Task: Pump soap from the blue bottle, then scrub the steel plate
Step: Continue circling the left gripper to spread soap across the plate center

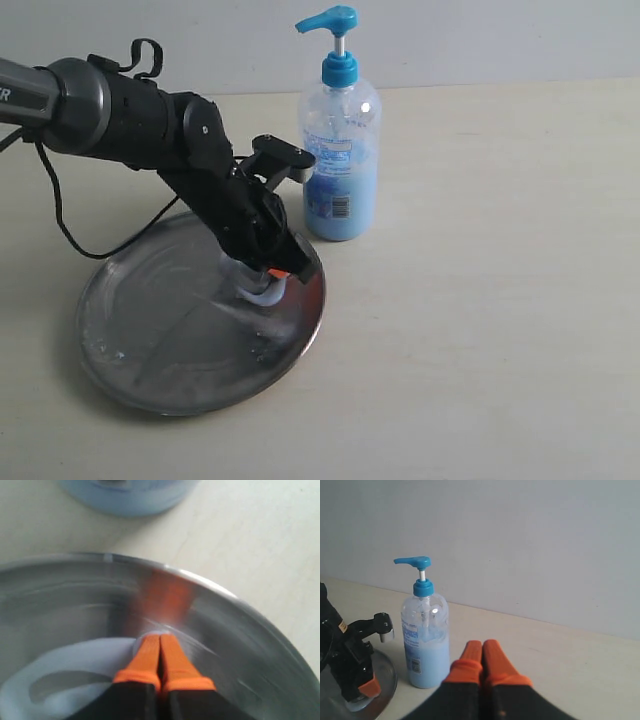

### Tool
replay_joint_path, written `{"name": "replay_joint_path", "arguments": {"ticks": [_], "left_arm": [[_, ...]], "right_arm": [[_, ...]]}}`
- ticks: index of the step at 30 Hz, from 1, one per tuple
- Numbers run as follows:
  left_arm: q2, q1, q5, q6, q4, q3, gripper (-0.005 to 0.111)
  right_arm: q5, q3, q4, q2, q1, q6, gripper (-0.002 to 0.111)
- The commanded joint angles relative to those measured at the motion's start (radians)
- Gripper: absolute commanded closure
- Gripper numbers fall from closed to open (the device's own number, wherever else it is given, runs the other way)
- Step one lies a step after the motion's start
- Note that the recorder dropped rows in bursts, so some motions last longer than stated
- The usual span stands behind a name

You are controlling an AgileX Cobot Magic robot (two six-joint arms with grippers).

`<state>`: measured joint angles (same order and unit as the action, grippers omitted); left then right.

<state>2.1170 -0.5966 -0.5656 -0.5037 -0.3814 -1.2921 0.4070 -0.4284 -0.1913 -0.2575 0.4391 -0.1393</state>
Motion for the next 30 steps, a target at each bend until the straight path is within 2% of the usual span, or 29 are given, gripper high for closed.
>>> {"name": "replay_joint_path", "arguments": {"ticks": [1,4,6,14,22,27,30], "left_arm": [[0.020,0.019,0.039,0.055,0.071,0.013,0.106],[0.020,0.045,-0.007,0.159,0.203,0.013,0.106],[0.020,0.057,-0.061,0.172,0.221,0.013,0.106],[0.020,0.032,-0.136,0.125,0.199,0.013,0.106],[0.020,-0.013,-0.119,-0.016,0.066,0.013,0.106],[0.020,-0.004,-0.110,-0.007,0.107,0.013,0.106],[0.020,0.022,-0.090,0.060,0.138,0.013,0.106]], "right_arm": [[-0.013,0.004,0.002,0.004,-0.004,0.008,0.108],[-0.011,0.004,-0.001,0.004,-0.004,0.008,0.108],[-0.011,0.004,-0.001,0.004,-0.004,0.008,0.108],[-0.011,0.004,-0.001,0.004,-0.004,0.008,0.108],[-0.011,0.004,-0.001,0.004,-0.004,0.008,0.108],[-0.011,0.004,-0.001,0.004,-0.004,0.008,0.108],[-0.009,0.004,-0.001,0.004,-0.004,0.008,0.108]]}}
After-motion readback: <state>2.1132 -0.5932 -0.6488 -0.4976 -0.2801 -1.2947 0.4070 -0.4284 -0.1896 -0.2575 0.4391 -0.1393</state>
